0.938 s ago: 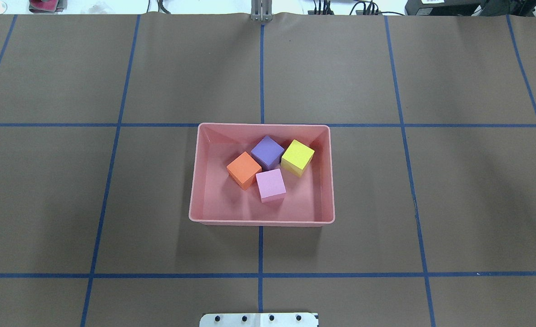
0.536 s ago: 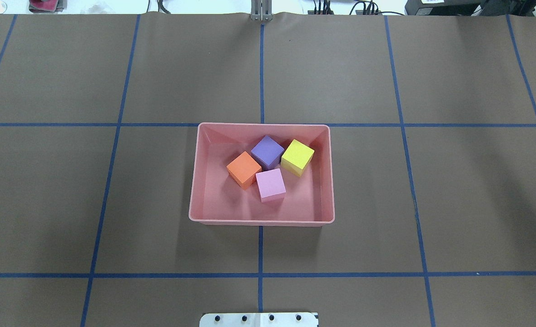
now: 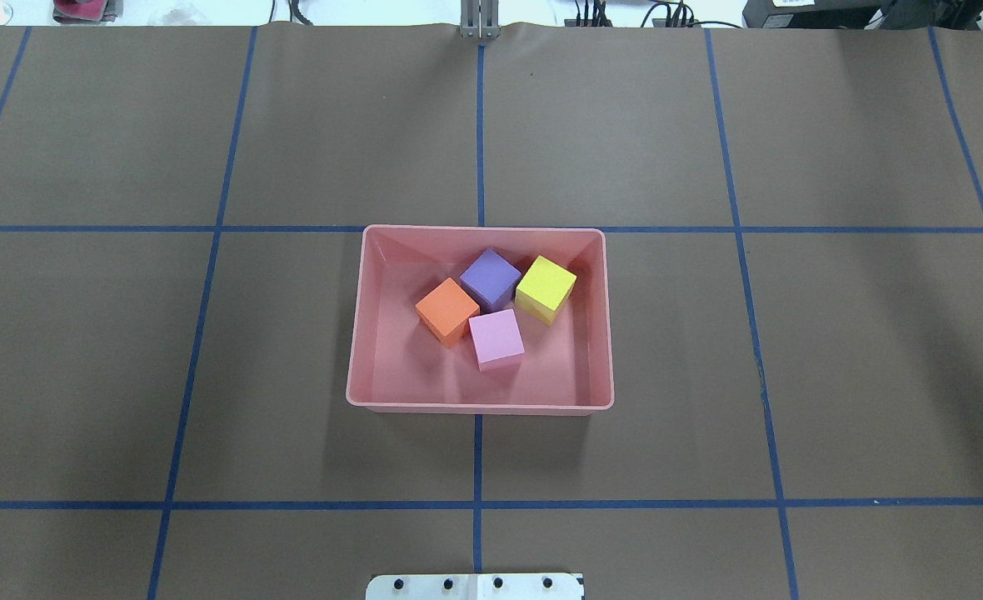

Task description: Place blocks into pink bin with both arms

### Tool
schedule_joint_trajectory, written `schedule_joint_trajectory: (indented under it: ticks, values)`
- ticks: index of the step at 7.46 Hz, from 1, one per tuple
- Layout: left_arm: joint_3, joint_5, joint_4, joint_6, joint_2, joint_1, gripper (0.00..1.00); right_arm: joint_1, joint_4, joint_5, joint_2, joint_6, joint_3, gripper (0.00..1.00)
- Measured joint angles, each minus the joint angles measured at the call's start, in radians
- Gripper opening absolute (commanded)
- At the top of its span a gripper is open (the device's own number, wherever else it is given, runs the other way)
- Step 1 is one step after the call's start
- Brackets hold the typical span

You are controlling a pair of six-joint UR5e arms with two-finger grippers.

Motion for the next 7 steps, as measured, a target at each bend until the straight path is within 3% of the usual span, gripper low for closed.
schedule_joint_trajectory:
  ticks: [2, 4, 7]
  values:
    - [0.132, -0.002, -0.194, -0.046, 0.012, -0.011, 1.0, 0.005, 0.0, 0.005, -0.006, 0.011, -0.028, 1.0]
    - [0.111, -0.034, -0.259, -0.146, 0.014, -0.012, 1.0, 0.012, 0.0, 0.007, -0.023, 0.011, -0.035, 1.0]
    - [0.013, -0.063, -0.194, -0.208, 0.015, -0.009, 1.0, 0.02, 0.0, 0.009, -0.029, 0.012, -0.039, 1.0]
